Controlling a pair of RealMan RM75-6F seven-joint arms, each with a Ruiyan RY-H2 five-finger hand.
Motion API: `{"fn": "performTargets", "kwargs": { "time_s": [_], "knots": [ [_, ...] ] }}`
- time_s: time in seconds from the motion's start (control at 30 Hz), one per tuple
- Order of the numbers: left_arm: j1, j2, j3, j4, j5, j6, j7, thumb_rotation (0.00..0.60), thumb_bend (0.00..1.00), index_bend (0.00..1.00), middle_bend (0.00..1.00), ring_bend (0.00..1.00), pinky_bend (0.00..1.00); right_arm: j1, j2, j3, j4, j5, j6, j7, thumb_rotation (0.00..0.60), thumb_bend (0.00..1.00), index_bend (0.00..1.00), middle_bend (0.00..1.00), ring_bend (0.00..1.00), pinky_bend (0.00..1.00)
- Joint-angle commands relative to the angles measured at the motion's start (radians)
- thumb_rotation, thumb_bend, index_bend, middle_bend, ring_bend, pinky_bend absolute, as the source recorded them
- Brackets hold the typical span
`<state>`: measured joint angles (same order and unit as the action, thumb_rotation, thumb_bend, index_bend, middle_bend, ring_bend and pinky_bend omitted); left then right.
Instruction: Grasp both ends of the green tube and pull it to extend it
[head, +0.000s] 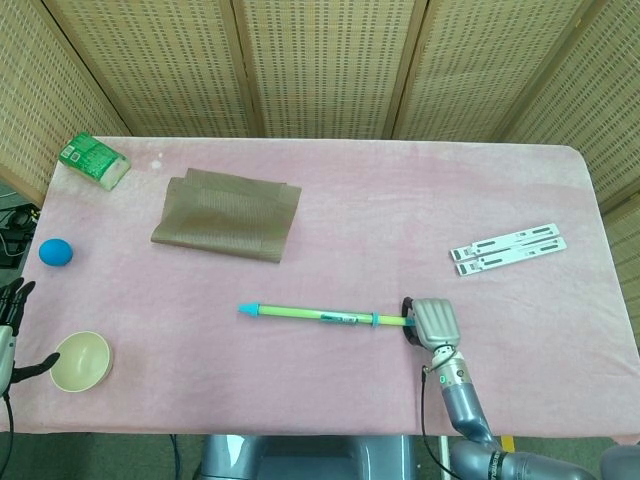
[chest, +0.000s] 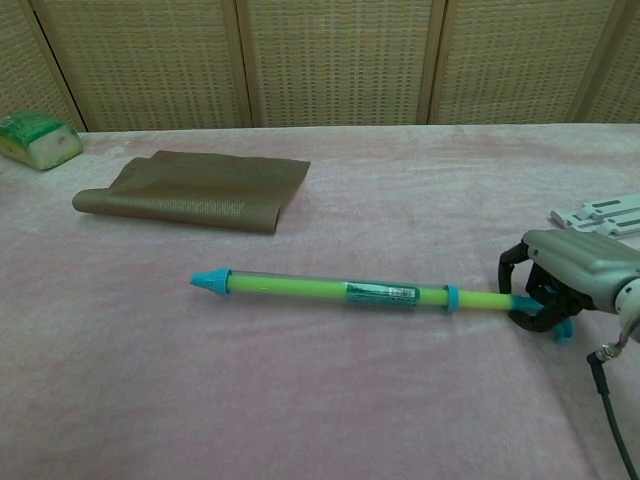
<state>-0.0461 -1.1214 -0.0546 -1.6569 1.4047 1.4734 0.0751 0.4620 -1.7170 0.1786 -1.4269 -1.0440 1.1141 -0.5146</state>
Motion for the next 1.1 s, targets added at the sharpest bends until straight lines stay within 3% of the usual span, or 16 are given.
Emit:
{"fn": "performTargets", "kwargs": {
  "time_s": [0.03, 0.6, 1.1],
  "knots": [
    [-0.001, -0.001, 0.0, 0.0, -0.001, -0.003, 0.002, 0.6, 0.09, 0.0, 0.0, 0.0, 0.0, 0.004, 0.0, 0.003, -0.004, -0.006, 0.01, -0.001, 0.6, 0.65, 0.77, 1.0, 1.0, 0.77],
    [-0.018, -0.001, -0.007, -0.014, -0.022, -0.034, 0.008, 0.6, 0.09, 0.0, 0.0, 0.0, 0.0, 0.038, 0.084, 0.022, -0.177, 0.031, 0.048, -0.123, 0.6, 0.66, 0.82, 1.0, 1.0, 0.77],
    [-0.162, 0.042, -0.095, -0.124, -0.128, -0.177, 0.171, 0.6, 0.1, 0.0, 0.0, 0.0, 0.0, 0.116, 0.102, 0.095, -0.208, 0.181, 0.06, -0.243, 0.6, 0.66, 0.84, 1.0, 1.0, 0.78]
  ]
}}
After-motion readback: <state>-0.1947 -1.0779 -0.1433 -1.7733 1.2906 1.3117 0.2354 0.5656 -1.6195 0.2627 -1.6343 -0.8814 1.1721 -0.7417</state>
